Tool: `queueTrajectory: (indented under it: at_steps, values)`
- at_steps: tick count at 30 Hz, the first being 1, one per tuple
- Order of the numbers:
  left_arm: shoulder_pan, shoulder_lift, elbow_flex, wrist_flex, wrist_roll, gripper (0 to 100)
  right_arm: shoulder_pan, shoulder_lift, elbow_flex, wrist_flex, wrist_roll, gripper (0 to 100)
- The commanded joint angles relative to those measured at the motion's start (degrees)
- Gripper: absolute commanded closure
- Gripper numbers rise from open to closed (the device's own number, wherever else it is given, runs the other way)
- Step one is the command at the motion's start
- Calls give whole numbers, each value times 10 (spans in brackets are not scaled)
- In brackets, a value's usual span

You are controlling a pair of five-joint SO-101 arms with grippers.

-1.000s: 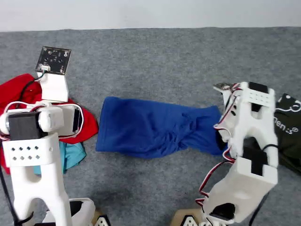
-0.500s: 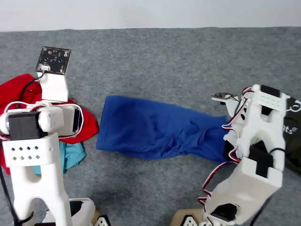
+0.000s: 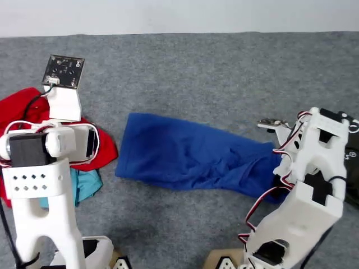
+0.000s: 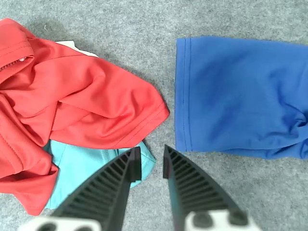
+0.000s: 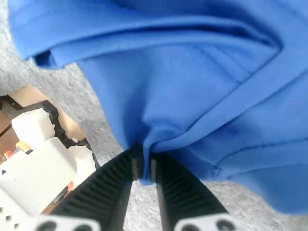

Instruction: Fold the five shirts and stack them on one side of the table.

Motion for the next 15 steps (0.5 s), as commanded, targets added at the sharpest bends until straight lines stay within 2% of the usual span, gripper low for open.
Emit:
queueTrajectory:
  at_steps: [1, 5, 13, 15]
  values:
    - [1, -12, -1, 11, -5, 914, 7, -71, -23, 22, 6, 874]
    - [1, -12, 0, 11, -5, 914, 12, -125, -23, 23, 5, 705]
    - [1, -16, 32, 11, -6, 914, 10, -206, -23, 24, 2, 696]
    - [1, -14, 32, 10, -6, 914, 5, -222, -23, 24, -20, 696]
